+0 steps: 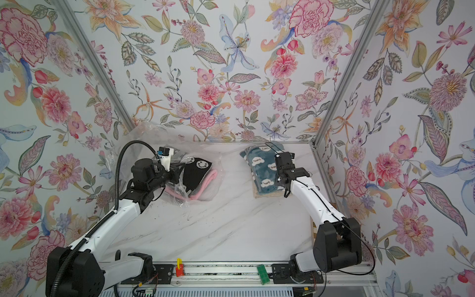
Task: Take the blanket out of the vacuum bag
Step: Place the blanket at the center of the board.
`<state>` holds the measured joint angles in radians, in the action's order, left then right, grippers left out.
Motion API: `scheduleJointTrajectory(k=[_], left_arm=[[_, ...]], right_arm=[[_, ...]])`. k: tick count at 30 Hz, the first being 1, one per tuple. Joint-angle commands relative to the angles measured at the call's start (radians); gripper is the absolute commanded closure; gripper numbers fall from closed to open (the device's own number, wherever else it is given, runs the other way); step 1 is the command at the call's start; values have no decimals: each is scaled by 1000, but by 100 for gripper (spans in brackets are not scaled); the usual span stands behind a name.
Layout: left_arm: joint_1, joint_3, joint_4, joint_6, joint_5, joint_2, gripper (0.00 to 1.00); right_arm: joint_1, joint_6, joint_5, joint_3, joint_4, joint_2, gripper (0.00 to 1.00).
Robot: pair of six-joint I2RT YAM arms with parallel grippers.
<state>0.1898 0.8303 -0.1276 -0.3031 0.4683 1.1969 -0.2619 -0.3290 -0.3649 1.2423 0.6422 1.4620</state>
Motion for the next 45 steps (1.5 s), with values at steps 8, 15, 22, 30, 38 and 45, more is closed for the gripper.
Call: scheduleJointTrajectory(k=[8,15,22,30,38,45], left_arm=[[-9,9,-9,9,5,-1,97],[-8,15,-8,7,14,24,97],[-10,15,-10,7,16,23,97],[-9,13,-1,15,6,13,97],[-10,12,-1,15,4,-10,97],[-9,10,-6,9,12,-13,97]], right_arm=[[-19,169,228,444,-104,574,1],[-37,95,172,377,-261,677,2],[-20,-20,102,367,-290,724,2],[-33,7,129,403,-336,679,0],[-64,-46,144,38,-416,318,1],[-97,-98,174,-186,-454,230,3]])
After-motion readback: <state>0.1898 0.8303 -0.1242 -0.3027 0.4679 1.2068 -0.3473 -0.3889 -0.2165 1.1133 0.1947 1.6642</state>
